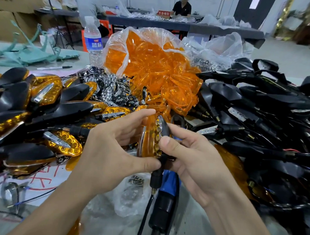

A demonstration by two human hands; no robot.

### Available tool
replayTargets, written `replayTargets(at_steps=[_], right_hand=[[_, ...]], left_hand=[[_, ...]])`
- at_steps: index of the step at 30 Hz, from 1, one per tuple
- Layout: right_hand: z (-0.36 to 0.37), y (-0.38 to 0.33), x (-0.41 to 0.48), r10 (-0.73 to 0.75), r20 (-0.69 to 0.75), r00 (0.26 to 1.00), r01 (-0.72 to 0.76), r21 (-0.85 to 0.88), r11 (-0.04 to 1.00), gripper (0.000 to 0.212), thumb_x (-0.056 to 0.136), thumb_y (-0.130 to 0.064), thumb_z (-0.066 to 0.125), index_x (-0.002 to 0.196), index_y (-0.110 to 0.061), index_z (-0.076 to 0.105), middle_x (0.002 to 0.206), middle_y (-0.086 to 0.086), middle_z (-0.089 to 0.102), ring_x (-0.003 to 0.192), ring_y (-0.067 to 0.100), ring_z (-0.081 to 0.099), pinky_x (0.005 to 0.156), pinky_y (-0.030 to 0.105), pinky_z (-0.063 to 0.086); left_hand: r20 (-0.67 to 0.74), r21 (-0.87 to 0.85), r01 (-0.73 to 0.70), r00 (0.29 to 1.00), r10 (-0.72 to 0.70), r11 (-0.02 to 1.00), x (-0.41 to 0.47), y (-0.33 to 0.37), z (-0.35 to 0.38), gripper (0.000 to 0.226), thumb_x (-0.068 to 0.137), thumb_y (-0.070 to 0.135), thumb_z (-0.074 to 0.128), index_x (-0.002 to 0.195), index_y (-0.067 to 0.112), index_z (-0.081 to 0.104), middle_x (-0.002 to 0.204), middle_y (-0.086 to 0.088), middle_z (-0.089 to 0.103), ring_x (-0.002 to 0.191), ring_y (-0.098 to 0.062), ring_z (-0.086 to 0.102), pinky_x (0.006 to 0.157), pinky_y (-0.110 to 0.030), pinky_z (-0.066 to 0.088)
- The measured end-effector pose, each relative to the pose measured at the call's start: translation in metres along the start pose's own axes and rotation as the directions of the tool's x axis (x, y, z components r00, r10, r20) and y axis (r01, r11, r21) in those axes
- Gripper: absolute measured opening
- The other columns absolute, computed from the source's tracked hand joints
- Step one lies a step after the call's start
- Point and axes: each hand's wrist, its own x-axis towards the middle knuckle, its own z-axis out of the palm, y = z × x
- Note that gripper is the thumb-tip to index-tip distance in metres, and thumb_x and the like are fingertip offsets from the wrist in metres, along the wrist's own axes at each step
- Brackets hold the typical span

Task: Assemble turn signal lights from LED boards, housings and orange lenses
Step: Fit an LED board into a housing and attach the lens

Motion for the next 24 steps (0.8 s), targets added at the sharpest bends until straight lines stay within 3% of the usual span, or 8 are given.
replayTargets(at_steps=[5, 7, 11, 14, 18, 22, 24], right_hand=[[0.0002, 0.0021, 0.0014, -0.011, -0.018, 1.000, 0.012, 0.020, 1.000, 0.037, 0.083, -0.018, 0.071, 0.118, -0.015, 0.078, 0.112, 0.016, 0.078, 0.095, 0.028, 0.073, 0.080, 0.041, 0.061], [-0.0003, 0.0020, 0.0016, -0.017, -0.034, 0.999, 0.017, -0.007, 1.000, 0.037, 0.083, -0.019, 0.071, 0.120, -0.018, 0.077, 0.112, 0.017, 0.078, 0.097, 0.032, 0.073, 0.083, 0.046, 0.061], [-0.0012, -0.0006, 0.0012, -0.022, 0.004, 1.000, 0.022, -0.010, 1.000, 0.040, 0.085, -0.016, 0.069, 0.125, -0.014, 0.075, 0.116, 0.020, 0.076, 0.111, 0.047, 0.070, 0.091, 0.055, 0.059], [-0.0016, -0.0022, 0.0005, -0.026, 0.009, 1.000, 0.026, -0.005, 1.000, 0.039, 0.082, -0.015, 0.070, 0.121, -0.014, 0.077, 0.114, 0.020, 0.076, 0.104, 0.040, 0.072, 0.091, 0.053, 0.059], [-0.0020, -0.0024, 0.0006, -0.033, 0.017, 0.999, 0.033, -0.034, 0.999, 0.033, 0.084, -0.011, 0.077, 0.117, -0.018, 0.079, 0.110, 0.019, 0.077, 0.098, 0.036, 0.073, 0.089, 0.056, 0.059], [-0.0010, -0.0014, 0.0004, -0.050, 0.016, 0.999, 0.051, -0.063, 0.997, 0.030, 0.086, -0.010, 0.073, 0.113, -0.021, 0.080, 0.107, 0.016, 0.078, 0.095, 0.034, 0.073, 0.089, 0.055, 0.060], [-0.0014, -0.0023, -0.0001, -0.053, 0.030, 0.998, 0.055, -0.071, 0.996, 0.031, 0.085, -0.010, 0.074, 0.112, -0.021, 0.081, 0.105, 0.018, 0.078, 0.093, 0.032, 0.071, 0.086, 0.051, 0.061]], left_hand=[[0.012, 0.100, 0.003, 1.000, -0.004, 0.995, 0.0009, 0.0003, 0.0026, 0.099, 0.050, 0.055, 0.094, 0.139, 0.062, 0.054, 0.127, 0.040, 0.064, 0.120, 0.013, 0.061, 0.100, -0.008, 0.045], [0.006, 0.172, 0.012, 1.000, -0.013, 0.985, -0.0001, 0.0017, 0.0023, 0.100, 0.050, 0.062, 0.097, 0.137, 0.069, 0.050, 0.125, 0.045, 0.061, 0.118, 0.017, 0.059, 0.097, -0.001, 0.041], [-0.036, 0.197, -0.003, 0.999, 0.010, 0.980, -0.0034, 0.0032, 0.0048, 0.100, 0.048, 0.061, 0.095, 0.137, 0.071, 0.049, 0.128, 0.043, 0.061, 0.120, 0.015, 0.059, 0.099, -0.012, 0.048], [-0.041, 0.205, -0.013, 0.999, 0.021, 0.979, -0.0044, 0.0037, 0.0069, 0.104, 0.049, 0.054, 0.100, 0.138, 0.069, 0.049, 0.130, 0.038, 0.063, 0.123, 0.010, 0.060, 0.102, -0.024, 0.050], [-0.041, 0.225, -0.029, 0.998, 0.039, 0.974, -0.0053, 0.0035, 0.0065, 0.099, 0.051, 0.054, 0.090, 0.140, 0.068, 0.048, 0.130, 0.037, 0.064, 0.122, 0.009, 0.061, 0.101, -0.018, 0.051], [-0.025, 0.220, -0.033, 0.999, 0.040, 0.975, -0.0045, 0.0046, 0.0038, 0.099, 0.052, 0.053, 0.091, 0.140, 0.067, 0.049, 0.132, 0.036, 0.063, 0.123, 0.009, 0.060, 0.102, -0.026, 0.052], [-0.016, 0.234, -0.040, 0.999, 0.045, 0.971, -0.0045, 0.0053, 0.0018, 0.097, 0.052, 0.059, 0.089, 0.140, 0.067, 0.049, 0.131, 0.036, 0.063, 0.123, 0.008, 0.060, 0.100, -0.022, 0.050]])
